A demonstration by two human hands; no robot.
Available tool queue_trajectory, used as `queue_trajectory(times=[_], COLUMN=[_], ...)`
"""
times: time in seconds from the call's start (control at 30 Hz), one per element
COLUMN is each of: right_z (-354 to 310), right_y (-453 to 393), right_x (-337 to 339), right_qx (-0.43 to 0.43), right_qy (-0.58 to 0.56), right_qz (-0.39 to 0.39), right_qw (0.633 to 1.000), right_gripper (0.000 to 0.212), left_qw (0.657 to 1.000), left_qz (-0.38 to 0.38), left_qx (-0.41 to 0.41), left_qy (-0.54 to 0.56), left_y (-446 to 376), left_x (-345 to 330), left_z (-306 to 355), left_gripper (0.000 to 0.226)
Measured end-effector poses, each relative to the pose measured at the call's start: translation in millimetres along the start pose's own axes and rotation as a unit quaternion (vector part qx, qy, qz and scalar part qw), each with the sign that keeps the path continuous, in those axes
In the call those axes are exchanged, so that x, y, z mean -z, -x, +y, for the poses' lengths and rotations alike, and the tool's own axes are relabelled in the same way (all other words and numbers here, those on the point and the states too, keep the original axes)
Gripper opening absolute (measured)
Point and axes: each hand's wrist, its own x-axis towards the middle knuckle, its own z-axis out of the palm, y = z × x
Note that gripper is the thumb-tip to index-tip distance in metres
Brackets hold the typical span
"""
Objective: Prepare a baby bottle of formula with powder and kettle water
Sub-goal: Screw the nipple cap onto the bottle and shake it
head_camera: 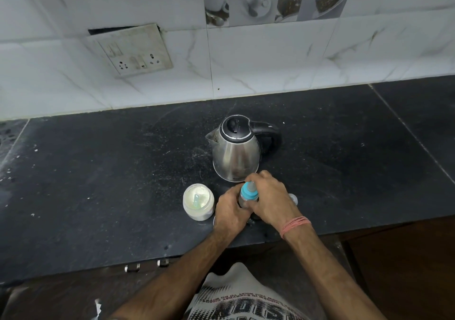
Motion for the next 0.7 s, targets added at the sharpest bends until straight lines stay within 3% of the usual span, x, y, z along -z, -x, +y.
queue_trajectory(times=[0.17,0.4,0.7], right_z=[-5.0,-8.8,3.6], right_y=[0.6,2.9,-2.7], right_x=[9.7,9.1,7.9], right_qx=[-0.002,0.008,-0.019], right_qy=[0.043,0.04,0.142], right_qz=[-0.01,0.002,0.016], right_qw=[0.999,0.999,0.99], right_gripper=[0.052,0.05,0.08], left_qw=[1.0,1.0,1.0], left_qz=[-0.003,0.0,-0.011], left_qx=[-0.001,-0.01,-0.015], left_qy=[0.02,0.016,0.022], left_y=[-0.7,-1.9,-0.5], left_x=[0.2,-1.3,2.3], left_z=[-4.1,-6.3,-4.4], left_gripper=[0.067,0.061,0.055])
